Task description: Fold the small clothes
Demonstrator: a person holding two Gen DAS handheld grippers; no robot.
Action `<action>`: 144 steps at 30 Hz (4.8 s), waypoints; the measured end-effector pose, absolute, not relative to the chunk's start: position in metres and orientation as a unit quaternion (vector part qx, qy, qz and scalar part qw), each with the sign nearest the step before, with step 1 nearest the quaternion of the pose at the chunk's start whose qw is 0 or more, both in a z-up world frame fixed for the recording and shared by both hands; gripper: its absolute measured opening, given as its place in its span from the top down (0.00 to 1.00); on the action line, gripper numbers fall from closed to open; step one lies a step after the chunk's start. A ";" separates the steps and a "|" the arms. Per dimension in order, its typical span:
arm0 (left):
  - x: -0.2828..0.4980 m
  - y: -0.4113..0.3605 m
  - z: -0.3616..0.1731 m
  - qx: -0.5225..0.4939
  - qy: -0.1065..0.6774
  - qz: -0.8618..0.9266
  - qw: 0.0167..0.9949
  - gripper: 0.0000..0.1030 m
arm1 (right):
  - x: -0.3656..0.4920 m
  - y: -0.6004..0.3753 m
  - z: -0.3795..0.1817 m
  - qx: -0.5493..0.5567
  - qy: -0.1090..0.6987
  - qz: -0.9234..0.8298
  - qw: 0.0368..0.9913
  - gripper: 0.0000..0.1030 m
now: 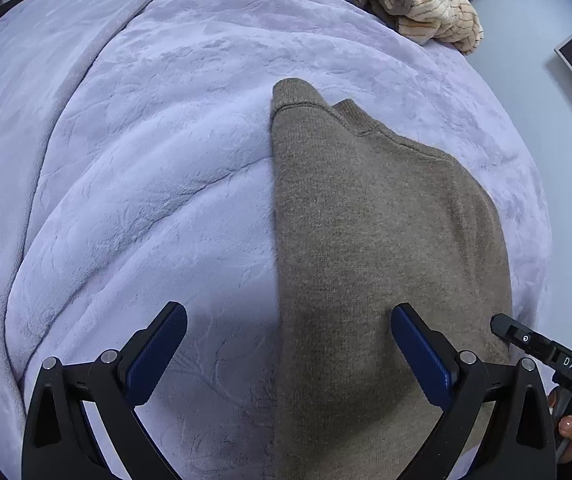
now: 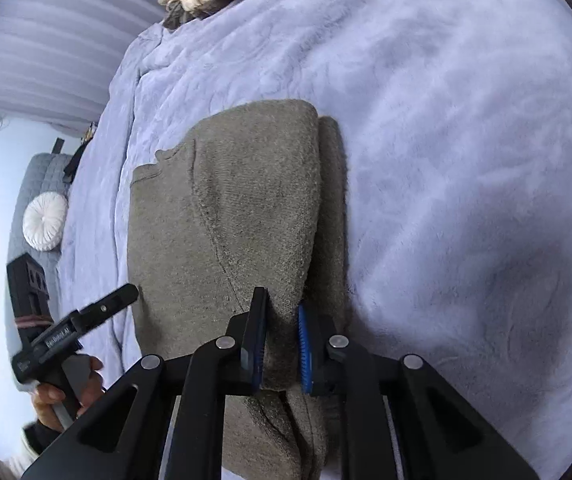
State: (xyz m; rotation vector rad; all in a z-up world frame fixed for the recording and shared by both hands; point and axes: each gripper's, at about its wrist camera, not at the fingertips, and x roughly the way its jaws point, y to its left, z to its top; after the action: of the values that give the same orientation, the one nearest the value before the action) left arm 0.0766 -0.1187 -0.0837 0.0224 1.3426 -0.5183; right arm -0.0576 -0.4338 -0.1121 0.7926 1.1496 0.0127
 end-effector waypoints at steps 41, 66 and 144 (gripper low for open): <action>0.072 -0.154 -0.120 -0.047 0.651 -0.323 0.685 0.29 | -0.018 -0.435 -0.160 0.459 0.527 0.119 0.705 0.60; 0.024 0.005 -0.045 -0.042 0.635 -0.330 0.698 0.50 | -0.066 -0.298 -0.095 0.522 0.480 0.181 0.681 0.70; -0.061 0.095 -0.058 0.084 0.681 -0.217 0.695 0.51 | -0.132 -0.172 -0.103 0.224 0.708 0.018 0.670 0.88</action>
State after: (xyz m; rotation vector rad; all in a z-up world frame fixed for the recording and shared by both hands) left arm -0.0611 0.0947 -0.0579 0.1870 1.5192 -0.4844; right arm -0.1325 -0.1724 -0.1033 0.5041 1.5948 0.0401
